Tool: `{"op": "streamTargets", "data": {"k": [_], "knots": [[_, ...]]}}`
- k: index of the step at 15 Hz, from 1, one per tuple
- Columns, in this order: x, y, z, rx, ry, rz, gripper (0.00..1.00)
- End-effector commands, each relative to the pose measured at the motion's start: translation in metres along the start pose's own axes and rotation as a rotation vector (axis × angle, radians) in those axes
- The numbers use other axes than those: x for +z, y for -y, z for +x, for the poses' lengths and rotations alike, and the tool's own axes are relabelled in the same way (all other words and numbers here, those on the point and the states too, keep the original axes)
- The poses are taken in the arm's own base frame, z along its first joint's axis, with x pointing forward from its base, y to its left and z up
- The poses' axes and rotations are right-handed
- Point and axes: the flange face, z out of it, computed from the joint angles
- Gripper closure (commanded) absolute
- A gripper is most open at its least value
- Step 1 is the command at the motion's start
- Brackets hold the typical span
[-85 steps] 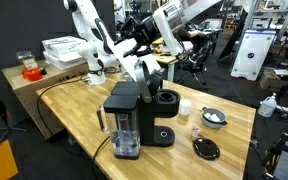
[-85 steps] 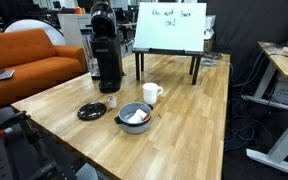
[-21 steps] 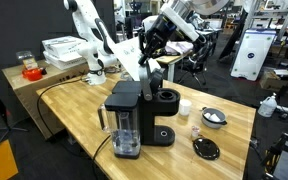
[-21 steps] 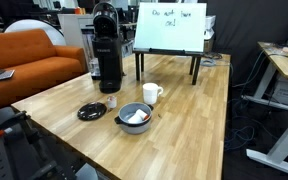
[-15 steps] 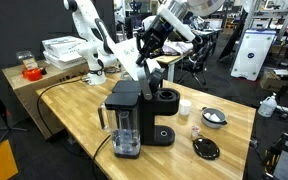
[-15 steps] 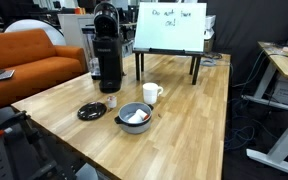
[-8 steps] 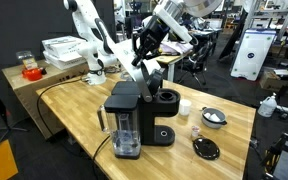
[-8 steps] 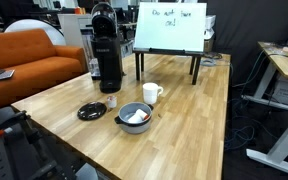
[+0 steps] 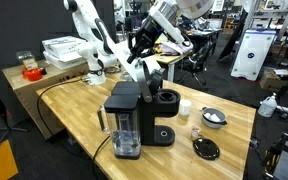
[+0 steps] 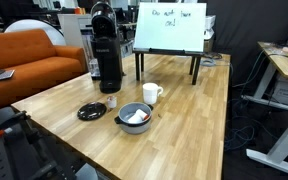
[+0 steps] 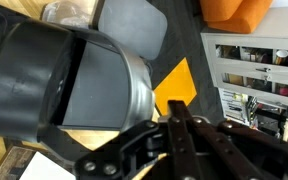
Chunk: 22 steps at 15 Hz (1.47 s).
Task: Close the top of the coffee machine.
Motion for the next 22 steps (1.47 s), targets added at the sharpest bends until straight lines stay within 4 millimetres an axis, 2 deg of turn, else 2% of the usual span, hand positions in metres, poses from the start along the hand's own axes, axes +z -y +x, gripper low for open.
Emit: {"op": "streamTargets", "data": {"k": [1,4,10,22], "knots": [[0.008,0.001,0.014,-0.016,0.001,0.020,1.00],[0.005,0.007,0.019,-0.003,-0.001,0.027,1.00],[-0.020,0.026,0.025,-0.024,-0.024,0.039,1.00],[-0.011,0.001,0.011,0.051,0.002,0.006,1.00]]}}
